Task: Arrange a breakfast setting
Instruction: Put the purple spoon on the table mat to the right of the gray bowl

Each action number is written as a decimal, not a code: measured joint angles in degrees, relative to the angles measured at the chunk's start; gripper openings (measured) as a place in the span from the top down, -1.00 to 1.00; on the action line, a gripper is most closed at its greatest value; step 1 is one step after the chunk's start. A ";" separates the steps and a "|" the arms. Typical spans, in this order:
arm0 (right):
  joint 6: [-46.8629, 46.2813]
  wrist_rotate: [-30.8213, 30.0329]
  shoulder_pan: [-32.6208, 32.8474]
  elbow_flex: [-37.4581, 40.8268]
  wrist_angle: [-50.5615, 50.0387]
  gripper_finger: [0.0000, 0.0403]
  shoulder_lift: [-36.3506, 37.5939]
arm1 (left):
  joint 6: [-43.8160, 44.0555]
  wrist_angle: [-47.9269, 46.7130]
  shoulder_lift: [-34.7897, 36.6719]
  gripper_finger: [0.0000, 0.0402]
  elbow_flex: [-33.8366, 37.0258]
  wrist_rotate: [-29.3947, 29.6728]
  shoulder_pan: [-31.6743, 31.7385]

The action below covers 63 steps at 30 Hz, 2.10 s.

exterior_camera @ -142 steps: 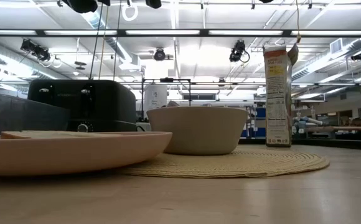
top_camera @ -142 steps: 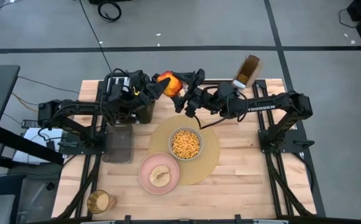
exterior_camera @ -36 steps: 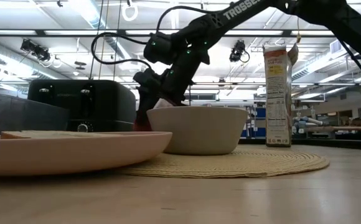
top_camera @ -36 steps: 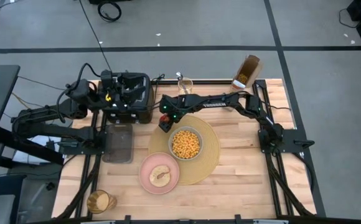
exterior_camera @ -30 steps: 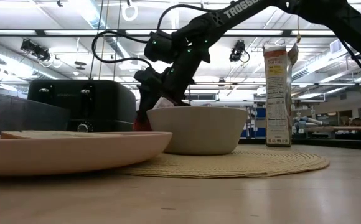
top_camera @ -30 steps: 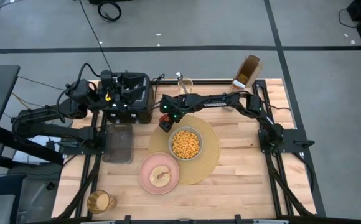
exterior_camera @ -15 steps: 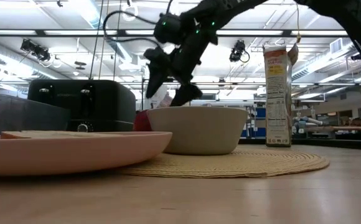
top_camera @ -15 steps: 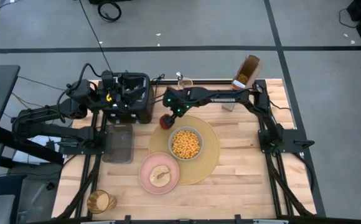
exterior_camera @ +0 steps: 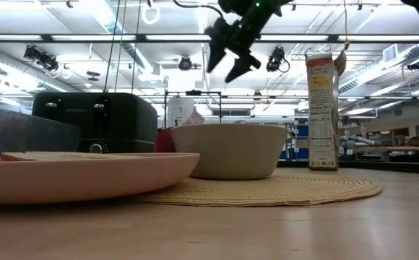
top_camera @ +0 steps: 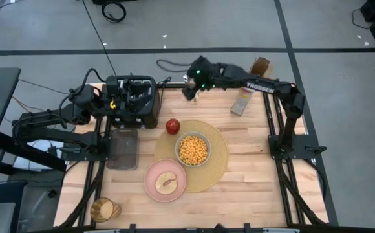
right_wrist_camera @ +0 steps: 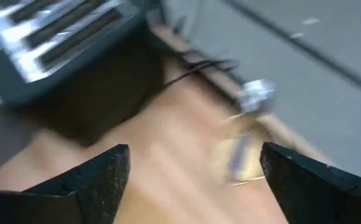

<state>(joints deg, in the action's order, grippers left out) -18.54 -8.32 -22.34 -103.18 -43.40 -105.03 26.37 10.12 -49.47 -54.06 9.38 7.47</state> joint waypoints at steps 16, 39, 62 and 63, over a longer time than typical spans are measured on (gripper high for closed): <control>14.16 -5.09 -3.96 0.48 18.05 -0.52 -10.31 | 0.44 0.23 -0.02 -0.78 0.00 4.42 -3.85; 11.82 -9.71 -8.56 0.50 22.63 -0.60 -19.38 | 1.11 -2.39 -0.02 -0.78 0.00 10.56 -4.66; 10.65 -8.35 -8.11 -0.02 21.10 0.07 -18.43 | 1.01 -2.50 -0.02 -0.78 0.00 10.57 -4.64; 10.62 -8.10 -8.11 -0.02 20.54 0.09 -18.20 | 1.01 -2.50 -0.02 -0.78 0.02 10.56 -4.66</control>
<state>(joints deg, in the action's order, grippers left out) -7.92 -16.43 -30.46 -103.20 -22.86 -123.23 27.38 7.62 -49.50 -54.04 19.93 2.81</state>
